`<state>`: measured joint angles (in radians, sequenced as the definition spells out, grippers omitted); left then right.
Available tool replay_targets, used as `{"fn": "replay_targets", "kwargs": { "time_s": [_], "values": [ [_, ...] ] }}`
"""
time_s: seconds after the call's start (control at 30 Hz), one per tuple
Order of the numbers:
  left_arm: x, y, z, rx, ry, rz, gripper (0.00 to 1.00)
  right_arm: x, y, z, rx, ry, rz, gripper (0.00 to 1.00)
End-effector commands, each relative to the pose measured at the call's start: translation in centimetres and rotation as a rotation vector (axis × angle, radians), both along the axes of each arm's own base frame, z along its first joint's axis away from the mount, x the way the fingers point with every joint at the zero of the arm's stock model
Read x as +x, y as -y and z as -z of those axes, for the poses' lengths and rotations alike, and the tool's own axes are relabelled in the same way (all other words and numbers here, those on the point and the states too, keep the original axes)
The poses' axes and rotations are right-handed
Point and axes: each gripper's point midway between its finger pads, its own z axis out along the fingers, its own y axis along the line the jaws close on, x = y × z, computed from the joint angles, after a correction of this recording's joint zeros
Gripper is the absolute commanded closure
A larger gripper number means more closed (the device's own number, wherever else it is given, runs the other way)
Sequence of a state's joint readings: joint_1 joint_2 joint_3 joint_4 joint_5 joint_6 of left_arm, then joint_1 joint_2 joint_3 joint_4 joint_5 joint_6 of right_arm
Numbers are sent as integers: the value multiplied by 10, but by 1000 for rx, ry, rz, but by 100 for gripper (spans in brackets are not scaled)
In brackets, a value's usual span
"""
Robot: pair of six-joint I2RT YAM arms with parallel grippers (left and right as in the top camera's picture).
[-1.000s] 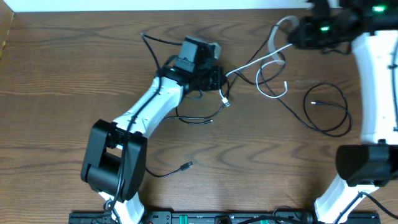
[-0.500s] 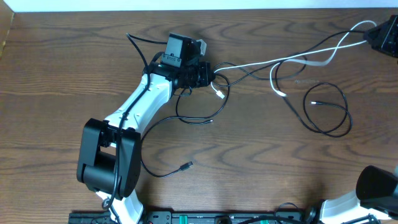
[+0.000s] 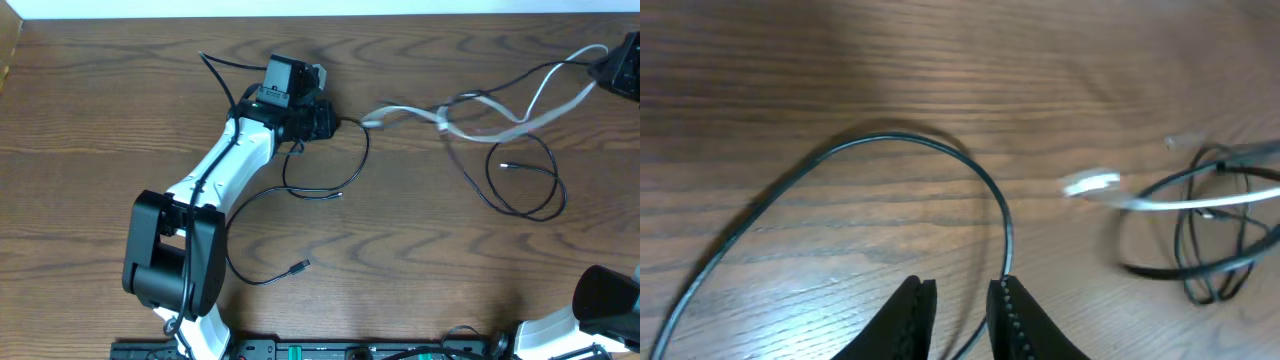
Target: Untangle cables
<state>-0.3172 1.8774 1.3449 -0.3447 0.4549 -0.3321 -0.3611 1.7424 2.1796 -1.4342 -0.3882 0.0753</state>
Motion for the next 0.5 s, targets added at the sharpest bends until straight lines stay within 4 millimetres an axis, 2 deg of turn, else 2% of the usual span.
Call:
{"fn": "replay_targets", "kwargs": {
  "time_s": [0.0,0.13,0.27,0.37,0.4,0.47],
  "values": [
    [1,-8,10,39,-8,-12,76,-3,10,-5,-40,0,45,99],
    [1,-8,10,39,-8,-12,76,-3,4,-6,-17,11,16,99],
    [1,-8,10,39,-8,-11,73,0,-20,-14,59,55,-93,99],
    [2,-8,10,38,-6,-11,72,4,-56,-24,119,111,-237,99],
    [3,-9,10,44,-3,-16,71,6,-75,-28,131,134,-303,99],
    [4,-12,11,58,2,-26,71,10,-101,-35,135,173,-383,99]
  ]
}}
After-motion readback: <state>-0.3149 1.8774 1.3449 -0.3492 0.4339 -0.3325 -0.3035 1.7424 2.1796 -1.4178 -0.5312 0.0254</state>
